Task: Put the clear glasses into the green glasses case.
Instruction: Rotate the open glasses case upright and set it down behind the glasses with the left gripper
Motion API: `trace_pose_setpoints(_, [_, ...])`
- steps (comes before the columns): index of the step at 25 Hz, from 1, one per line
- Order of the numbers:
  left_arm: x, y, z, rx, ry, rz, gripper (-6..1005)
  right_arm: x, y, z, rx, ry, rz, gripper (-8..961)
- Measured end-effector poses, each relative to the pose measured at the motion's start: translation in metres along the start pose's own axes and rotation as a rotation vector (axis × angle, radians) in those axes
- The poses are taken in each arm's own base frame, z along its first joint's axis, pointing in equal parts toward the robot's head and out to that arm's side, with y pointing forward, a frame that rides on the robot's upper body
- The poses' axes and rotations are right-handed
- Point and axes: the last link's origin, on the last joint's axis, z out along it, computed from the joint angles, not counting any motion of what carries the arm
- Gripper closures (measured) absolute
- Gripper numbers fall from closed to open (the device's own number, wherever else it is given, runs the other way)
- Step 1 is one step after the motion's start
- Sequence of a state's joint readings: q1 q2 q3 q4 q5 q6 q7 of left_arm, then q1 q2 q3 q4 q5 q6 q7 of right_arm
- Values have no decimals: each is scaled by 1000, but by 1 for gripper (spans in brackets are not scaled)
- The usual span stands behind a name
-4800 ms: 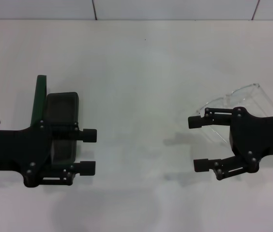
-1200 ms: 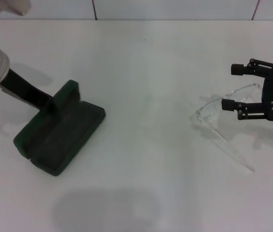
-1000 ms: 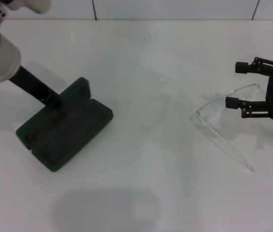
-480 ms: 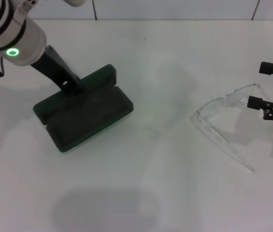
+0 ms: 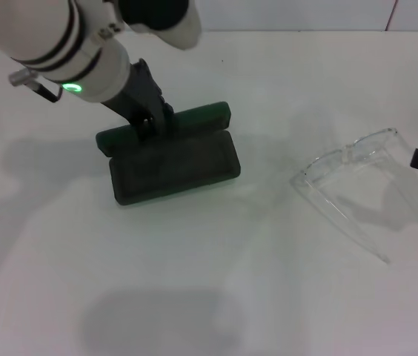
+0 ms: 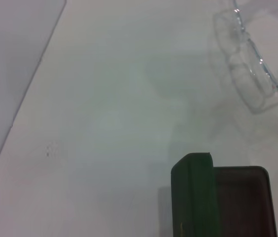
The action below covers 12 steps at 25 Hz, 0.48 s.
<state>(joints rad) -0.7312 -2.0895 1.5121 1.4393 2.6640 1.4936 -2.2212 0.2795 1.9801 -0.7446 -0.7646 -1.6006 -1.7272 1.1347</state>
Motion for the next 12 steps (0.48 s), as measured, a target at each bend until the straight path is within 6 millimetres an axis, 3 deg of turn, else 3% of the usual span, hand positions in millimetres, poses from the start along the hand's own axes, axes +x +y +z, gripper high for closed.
trace_pose_setpoints(12, [32, 20, 23, -77, 35, 143, 765, 5, 9, -35, 74, -27, 36, 81])
